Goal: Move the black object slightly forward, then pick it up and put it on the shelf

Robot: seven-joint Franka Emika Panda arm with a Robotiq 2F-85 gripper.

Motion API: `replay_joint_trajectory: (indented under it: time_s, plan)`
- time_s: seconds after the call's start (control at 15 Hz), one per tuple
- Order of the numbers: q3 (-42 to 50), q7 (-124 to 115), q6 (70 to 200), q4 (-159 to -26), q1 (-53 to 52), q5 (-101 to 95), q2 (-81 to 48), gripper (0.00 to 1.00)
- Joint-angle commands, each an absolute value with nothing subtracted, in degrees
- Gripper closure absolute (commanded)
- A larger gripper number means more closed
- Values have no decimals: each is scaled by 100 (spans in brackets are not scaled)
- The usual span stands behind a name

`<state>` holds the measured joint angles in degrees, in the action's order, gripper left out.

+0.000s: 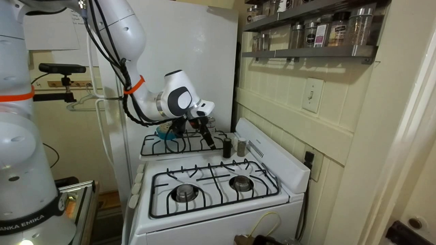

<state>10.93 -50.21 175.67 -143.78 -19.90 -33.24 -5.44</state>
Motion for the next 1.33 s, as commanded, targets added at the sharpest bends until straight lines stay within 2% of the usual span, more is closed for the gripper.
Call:
replay_joint_trajectory:
  time_s: [0.0, 0.47, 1.27]
  plan:
    - [1081, -5022, 17567, -14376, -1991, -3322, -544, 0]
    - [1935, -6813, 17732, -13517, -2638, -4867, -1351, 0]
    - [3333, -8705, 17877, -12688, -4243, -6139, -2632, 0]
